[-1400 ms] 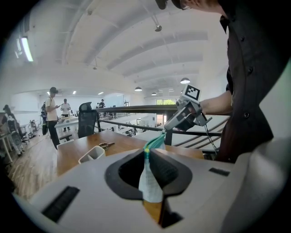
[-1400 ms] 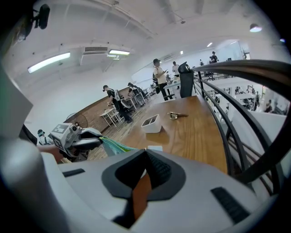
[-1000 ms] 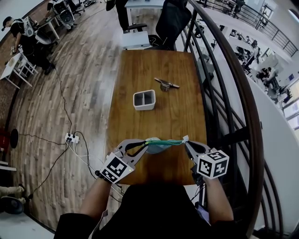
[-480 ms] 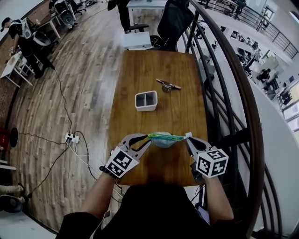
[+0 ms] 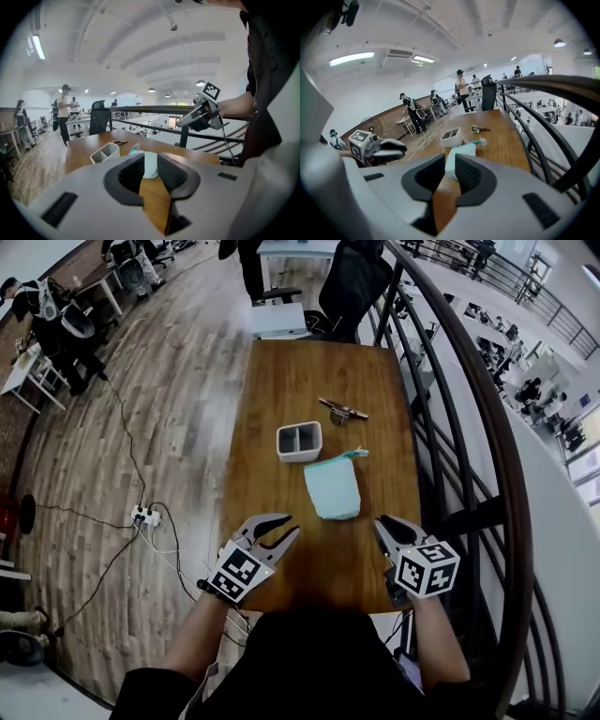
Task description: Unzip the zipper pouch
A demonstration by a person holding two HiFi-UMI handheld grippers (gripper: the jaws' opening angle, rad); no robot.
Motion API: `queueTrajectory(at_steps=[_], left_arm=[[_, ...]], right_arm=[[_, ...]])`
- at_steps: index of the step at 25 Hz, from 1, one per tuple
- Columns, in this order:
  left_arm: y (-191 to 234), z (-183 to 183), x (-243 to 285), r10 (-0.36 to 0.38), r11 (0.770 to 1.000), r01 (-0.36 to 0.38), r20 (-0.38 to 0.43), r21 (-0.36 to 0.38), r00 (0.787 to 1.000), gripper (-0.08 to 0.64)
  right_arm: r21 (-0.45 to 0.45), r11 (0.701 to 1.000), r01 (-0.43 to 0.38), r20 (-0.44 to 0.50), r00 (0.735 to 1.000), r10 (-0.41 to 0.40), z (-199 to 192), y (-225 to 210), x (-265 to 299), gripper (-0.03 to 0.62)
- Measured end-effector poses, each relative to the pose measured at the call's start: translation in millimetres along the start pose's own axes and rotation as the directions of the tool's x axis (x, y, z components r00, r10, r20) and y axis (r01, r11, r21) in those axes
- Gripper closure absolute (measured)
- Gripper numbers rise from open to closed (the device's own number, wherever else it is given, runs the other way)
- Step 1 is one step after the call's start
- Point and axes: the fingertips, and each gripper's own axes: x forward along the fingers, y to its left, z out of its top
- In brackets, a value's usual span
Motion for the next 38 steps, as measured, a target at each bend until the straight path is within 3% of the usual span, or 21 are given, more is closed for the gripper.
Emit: queueTrajectory(at_steps=[8, 14, 19, 22, 26, 33, 38], left_arm=[[19, 6, -20, 0.043, 0.996, -0.036, 0.084, -0.082, 0.996, 0.474], [36, 24, -37, 0.113, 0.991, -0.102, 0.137, -0.084, 0.984, 0.490], [55, 35, -55, 0.197, 0.978, -0.183, 0.160, -0.095, 0.967, 0.517], [64, 44, -73, 0.269, 0.961, -0.253, 0.174, -0.110, 0.947, 0.531], [66, 49, -91, 0.368, 0.930, -0.366, 0.169, -0.042, 0.915, 0.540], [57, 87, -119, 0.436, 0.898, -0.392, 0.290, -0.197, 0.852, 0.545], [48, 94, -127, 0.465, 0.885, -0.424, 0.308, -0.192, 0.830, 0.546]], right_arm=[[0.002, 0.999, 0.040, 0.117, 0.992, -0.040, 9, 9, -16, 0.552], [0.012, 0.995, 0.097, 0.248, 0.964, -0.097, 27, 9, -35, 0.595], [-0.017, 0.991, 0.135, 0.323, 0.939, -0.122, 43, 9, -41, 0.595], [-0.052, 0.987, 0.150, 0.378, 0.918, -0.120, 52, 14, -49, 0.597], [-0.123, 0.981, 0.149, 0.448, 0.891, -0.079, 61, 24, -61, 0.598], [-0.170, 0.974, 0.150, 0.501, 0.864, -0.046, 75, 23, -82, 0.600], [-0.196, 0.969, 0.148, 0.502, 0.865, -0.031, 74, 18, -89, 0.600]])
